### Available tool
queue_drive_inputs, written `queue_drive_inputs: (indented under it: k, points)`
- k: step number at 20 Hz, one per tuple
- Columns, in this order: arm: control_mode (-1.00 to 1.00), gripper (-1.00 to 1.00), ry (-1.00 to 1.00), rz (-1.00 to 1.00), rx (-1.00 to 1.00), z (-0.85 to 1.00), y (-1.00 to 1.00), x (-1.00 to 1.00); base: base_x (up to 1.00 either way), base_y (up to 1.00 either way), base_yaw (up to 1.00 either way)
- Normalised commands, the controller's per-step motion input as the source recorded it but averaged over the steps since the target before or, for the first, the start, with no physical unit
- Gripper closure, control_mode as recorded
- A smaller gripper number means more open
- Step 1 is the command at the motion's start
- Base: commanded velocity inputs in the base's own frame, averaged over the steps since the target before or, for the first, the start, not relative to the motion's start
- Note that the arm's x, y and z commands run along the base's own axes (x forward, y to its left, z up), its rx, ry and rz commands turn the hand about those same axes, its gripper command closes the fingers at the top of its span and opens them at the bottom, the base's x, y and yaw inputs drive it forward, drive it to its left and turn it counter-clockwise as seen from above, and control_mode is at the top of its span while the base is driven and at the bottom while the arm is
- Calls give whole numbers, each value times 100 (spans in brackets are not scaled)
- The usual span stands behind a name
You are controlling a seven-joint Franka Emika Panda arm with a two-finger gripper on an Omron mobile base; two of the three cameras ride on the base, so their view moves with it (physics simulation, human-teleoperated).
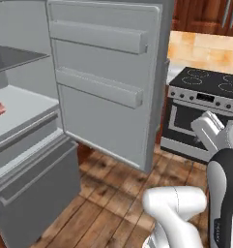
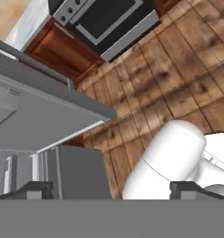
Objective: Place the steak on the counter behind the older steak on the same shelf of the fridge to maintain FIFO order. Close the fridge door when finished.
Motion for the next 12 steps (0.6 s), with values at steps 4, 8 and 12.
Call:
queue_drive_inputs:
  k: [4,8,12]
  points:
    - [100,-100,0,0,0,0,0,0,10,-99,-46]
    - [100,-100,0,0,0,0,0,0,44,-99,-22]
    - [100,-100,0,0,0,0,0,0,81,-77,-8]
